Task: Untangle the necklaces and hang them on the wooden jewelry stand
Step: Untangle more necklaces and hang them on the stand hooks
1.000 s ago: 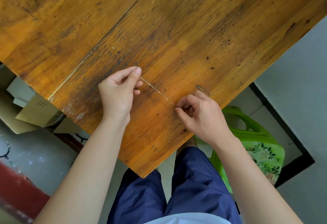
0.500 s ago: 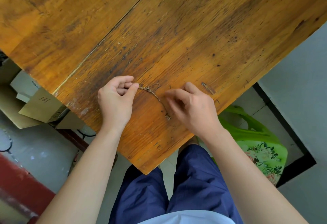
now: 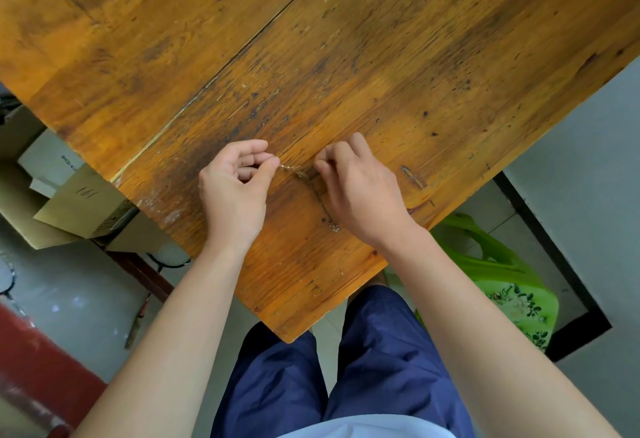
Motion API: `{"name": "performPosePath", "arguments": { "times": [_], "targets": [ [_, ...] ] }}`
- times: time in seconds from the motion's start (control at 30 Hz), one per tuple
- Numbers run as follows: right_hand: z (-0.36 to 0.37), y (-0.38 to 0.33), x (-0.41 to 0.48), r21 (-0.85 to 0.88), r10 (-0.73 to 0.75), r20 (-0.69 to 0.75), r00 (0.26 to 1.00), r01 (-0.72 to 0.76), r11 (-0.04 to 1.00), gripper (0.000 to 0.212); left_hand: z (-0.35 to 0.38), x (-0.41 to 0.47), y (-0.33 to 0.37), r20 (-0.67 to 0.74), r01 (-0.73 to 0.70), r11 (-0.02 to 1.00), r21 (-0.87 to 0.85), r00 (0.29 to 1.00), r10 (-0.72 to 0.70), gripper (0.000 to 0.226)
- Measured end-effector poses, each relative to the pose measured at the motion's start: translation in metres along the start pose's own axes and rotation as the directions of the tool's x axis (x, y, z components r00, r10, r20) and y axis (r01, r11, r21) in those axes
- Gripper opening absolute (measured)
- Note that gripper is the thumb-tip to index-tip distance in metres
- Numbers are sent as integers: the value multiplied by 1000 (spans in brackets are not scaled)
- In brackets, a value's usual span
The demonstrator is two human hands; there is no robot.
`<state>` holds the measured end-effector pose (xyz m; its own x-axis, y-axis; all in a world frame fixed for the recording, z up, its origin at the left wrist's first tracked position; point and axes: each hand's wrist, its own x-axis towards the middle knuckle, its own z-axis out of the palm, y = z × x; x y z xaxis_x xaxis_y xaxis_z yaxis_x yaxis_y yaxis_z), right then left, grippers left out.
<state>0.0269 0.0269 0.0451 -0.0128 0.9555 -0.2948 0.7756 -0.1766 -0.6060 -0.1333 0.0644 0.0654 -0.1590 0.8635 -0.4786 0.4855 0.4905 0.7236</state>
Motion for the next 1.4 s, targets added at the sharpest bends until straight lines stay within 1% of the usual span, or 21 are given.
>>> {"name": "performPosePath", "arguments": {
  "times": [0.03,0.1,0.13,0.2,0.3,0.4,0.43,0.47,0.53,0.57,0.67,0.7,0.73,0.83,0.9,0.97,1.1,1.2,1.27,1.33,1.4],
  "targets": [
    [-4,0,-2,153,36,-1,999,-36,988,14,0,1,1,6,-1,1000,-12,1000,1,24],
    [-16,-3,-5,441,127,-3,992,-113,890,11,-1,2,6,34,-8,999,-39,999,10,25],
    [-21,-6,-7,575,179,18,984,-157,803,10,-1,3,8,56,-16,998,-54,998,19,26],
    [-32,-9,-8,791,237,79,968,-205,576,10,0,3,14,95,-34,995,-89,995,42,27],
    [-46,-8,-7,924,282,122,951,-213,317,6,2,4,22,119,-52,985,-162,990,72,27],
    [-58,-5,-4,977,340,198,920,-213,8,15,2,4,31,149,-60,973,-222,984,94,25],
    [-60,-4,-4,976,350,217,911,-209,-62,16,2,4,33,165,-64,970,-234,981,104,25],
    [-63,-4,-3,973,357,230,905,-208,-101,17,3,3,36,183,-69,968,-242,976,115,25],
    [-66,-4,-3,973,358,232,905,-210,-98,18,5,3,39,219,-82,970,-231,966,134,26],
    [-67,-3,-3,976,356,215,909,-212,-47,18,5,4,40,236,-85,973,-215,962,136,27],
    [-70,-1,-4,944,298,115,948,-197,264,18,6,5,43,309,-93,985,-145,941,135,32],
    [-71,0,-4,924,267,92,959,-182,336,17,6,7,43,356,-120,989,-90,923,145,35],
    [-72,1,-5,912,236,76,969,-164,376,17,6,9,44,418,-157,987,-31,895,156,40],
    [-73,5,-5,888,165,56,985,-125,444,18,9,13,50,603,-207,978,15,782,157,50],
    [-73,9,-3,873,141,57,988,-118,474,17,14,17,55,686,-170,985,-19,715,136,52],
    [-74,13,-2,863,131,50,990,-108,493,17,19,20,58,730,-137,990,-33,673,118,49],
    [-75,18,-5,875,144,50,988,-113,470,17,22,25,59,742,-96,993,-72,660,118,35],
    [-79,18,-6,895,163,59,985,-125,427,18,24,21,62,674,-64,983,-173,720,165,17],
    [-80,17,-6,922,180,69,981,-132,365,19,26,20,60,593,-83,975,-205,782,191,14],
    [-79,16,-6,956,198,113,974,-160,244,19,27,20,59,537,-105,972,-212,819,205,11],
    [-77,13,-5,977,204,202,958,-212,29,18,29,19,60,528,-126,972,-199,821,215,9]
  ]
}}
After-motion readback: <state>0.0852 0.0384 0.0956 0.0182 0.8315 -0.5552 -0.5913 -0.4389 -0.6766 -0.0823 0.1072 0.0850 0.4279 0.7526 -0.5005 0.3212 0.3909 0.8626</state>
